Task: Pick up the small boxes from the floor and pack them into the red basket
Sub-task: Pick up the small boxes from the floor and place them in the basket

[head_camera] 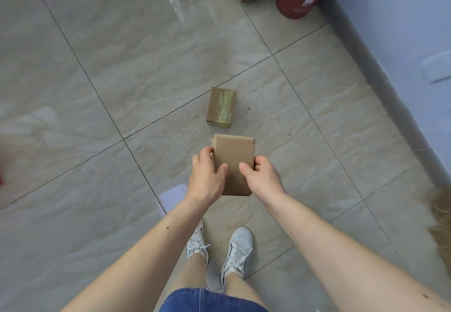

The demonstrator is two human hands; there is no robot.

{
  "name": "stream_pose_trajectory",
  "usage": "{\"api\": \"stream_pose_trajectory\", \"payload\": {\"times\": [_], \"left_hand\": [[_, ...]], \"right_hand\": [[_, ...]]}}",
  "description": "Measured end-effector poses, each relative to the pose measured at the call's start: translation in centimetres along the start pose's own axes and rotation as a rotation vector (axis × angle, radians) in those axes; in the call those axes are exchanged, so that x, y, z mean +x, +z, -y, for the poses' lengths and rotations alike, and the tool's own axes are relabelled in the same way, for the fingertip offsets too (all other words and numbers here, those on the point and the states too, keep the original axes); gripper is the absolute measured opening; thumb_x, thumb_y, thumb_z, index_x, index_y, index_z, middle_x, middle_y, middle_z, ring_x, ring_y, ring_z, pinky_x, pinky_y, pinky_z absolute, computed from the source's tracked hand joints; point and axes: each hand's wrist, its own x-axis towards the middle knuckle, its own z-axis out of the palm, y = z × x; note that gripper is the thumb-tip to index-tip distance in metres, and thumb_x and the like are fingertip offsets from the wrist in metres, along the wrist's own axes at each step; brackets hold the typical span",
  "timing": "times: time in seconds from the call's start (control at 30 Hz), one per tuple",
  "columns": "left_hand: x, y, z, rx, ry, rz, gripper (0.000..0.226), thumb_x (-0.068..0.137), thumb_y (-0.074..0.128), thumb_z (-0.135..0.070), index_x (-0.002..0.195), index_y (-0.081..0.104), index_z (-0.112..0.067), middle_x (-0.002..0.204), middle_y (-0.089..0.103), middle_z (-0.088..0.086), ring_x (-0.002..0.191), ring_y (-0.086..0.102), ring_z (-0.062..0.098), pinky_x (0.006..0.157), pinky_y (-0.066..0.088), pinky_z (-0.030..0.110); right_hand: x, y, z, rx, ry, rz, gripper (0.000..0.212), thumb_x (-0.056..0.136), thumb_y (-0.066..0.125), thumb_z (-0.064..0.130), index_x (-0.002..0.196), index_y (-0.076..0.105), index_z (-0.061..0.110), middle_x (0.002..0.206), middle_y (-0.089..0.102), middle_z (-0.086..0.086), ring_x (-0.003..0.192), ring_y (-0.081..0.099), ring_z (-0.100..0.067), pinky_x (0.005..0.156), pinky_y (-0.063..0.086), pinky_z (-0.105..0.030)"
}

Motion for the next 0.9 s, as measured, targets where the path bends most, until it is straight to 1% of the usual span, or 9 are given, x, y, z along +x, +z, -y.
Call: {"api": "stream_pose_trajectory", "payload": {"times": [0.1, 0.27, 0.4, 0.5, 0.57, 0.63, 0.7, 0.77, 0.9], "left_hand": [[-5.0, -4.3, -3.3, -0.073, 0.018, -0.053, 0.046, 0.095, 0.056, -0.022, 0.137, 0.038, -0.017, 0.128, 0.038, 0.005, 0.111, 0.053, 0.029, 0.100, 0.045, 0.044], [-13.1, -11.1, -6.8, -0.131, 0.033, -0.174, 0.046, 0.094, 0.054, -0.023, 0.137, 0.038, -0.025, 0.130, 0.039, 0.006, 0.111, 0.054, 0.032, 0.098, 0.048, 0.048], [-19.1, -15.9, -7.7, -0.201, 0.031, -0.263, 0.047, 0.094, 0.052, -0.024, 0.138, 0.037, -0.027, 0.127, 0.045, 0.006, 0.112, 0.054, 0.029, 0.096, 0.049, 0.045], [-23.1, -19.0, -7.0, -0.273, 0.019, -0.312, 0.046, 0.093, 0.051, -0.022, 0.136, 0.037, -0.027, 0.124, 0.059, 0.007, 0.112, 0.056, 0.029, 0.095, 0.050, 0.047], [-25.2, -20.9, -6.1, -0.347, -0.012, -0.332, 0.045, 0.092, 0.051, -0.021, 0.135, 0.038, -0.028, 0.120, 0.062, 0.006, 0.108, 0.058, 0.028, 0.090, 0.052, 0.043], [-27.1, -22.9, -4.8, -0.410, -0.036, -0.354, 0.045, 0.091, 0.051, -0.021, 0.133, 0.039, -0.030, 0.118, 0.062, 0.005, 0.107, 0.059, 0.027, 0.088, 0.053, 0.041], [-28.6, -25.0, -3.3, -0.440, -0.043, -0.368, 0.047, 0.089, 0.053, -0.020, 0.133, 0.039, -0.030, 0.119, 0.062, 0.002, 0.109, 0.059, 0.027, 0.091, 0.053, 0.044], [-29.7, -27.6, -1.7, -0.449, -0.046, -0.377, 0.051, 0.087, 0.055, -0.020, 0.134, 0.038, -0.031, 0.120, 0.062, 0.002, 0.110, 0.059, 0.028, 0.093, 0.052, 0.045], [-30.9, -33.4, 2.6, -0.439, -0.056, -0.427, 0.055, 0.083, 0.056, -0.019, 0.133, 0.038, -0.031, 0.121, 0.061, 0.004, 0.110, 0.059, 0.029, 0.094, 0.051, 0.044]], "right_hand": [[-5.8, -2.0, 4.3, -0.051, -0.078, -0.018, 0.033, 0.089, 0.060, 0.035, 0.113, 0.057, 0.012, 0.109, 0.067, -0.006, 0.101, 0.062, -0.025, 0.084, 0.048, -0.034], [-15.0, -3.7, 10.7, -0.084, -0.202, -0.008, 0.037, 0.090, 0.060, 0.036, 0.115, 0.053, 0.010, 0.114, 0.064, -0.007, 0.104, 0.058, -0.025, 0.083, 0.046, -0.033], [-21.4, -3.5, 14.4, -0.116, -0.300, 0.022, 0.041, 0.090, 0.061, 0.035, 0.119, 0.052, 0.008, 0.118, 0.062, -0.008, 0.099, 0.055, -0.023, 0.078, 0.043, -0.031], [-25.4, -2.1, 16.1, -0.165, -0.362, 0.056, 0.042, 0.089, 0.062, 0.038, 0.117, 0.050, 0.009, 0.120, 0.060, -0.008, 0.106, 0.059, -0.026, 0.082, 0.050, -0.036], [-27.9, -0.8, 17.1, -0.220, -0.393, 0.077, 0.044, 0.088, 0.061, 0.041, 0.117, 0.049, 0.010, 0.121, 0.059, -0.007, 0.107, 0.059, -0.027, 0.076, 0.049, -0.035], [-30.2, 0.7, 18.0, -0.258, -0.421, 0.107, 0.043, 0.088, 0.061, 0.041, 0.117, 0.049, 0.011, 0.120, 0.059, -0.007, 0.106, 0.060, -0.025, 0.076, 0.048, -0.034], [-32.2, 2.6, 18.8, -0.273, -0.443, 0.136, 0.041, 0.088, 0.062, 0.040, 0.114, 0.048, 0.011, 0.118, 0.061, -0.006, 0.105, 0.061, -0.025, 0.085, 0.052, -0.039], [-33.9, 5.1, 19.7, -0.287, -0.455, 0.151, 0.041, 0.087, 0.063, 0.040, 0.112, 0.048, 0.012, 0.115, 0.062, -0.006, 0.106, 0.061, -0.025, 0.092, 0.051, -0.044], [-37.0, 11.7, 22.2, -0.292, -0.487, 0.190, 0.036, 0.088, 0.064, 0.037, 0.109, 0.048, 0.012, 0.106, 0.060, -0.002, 0.103, 0.059, -0.024, 0.091, 0.050, -0.041]]}}
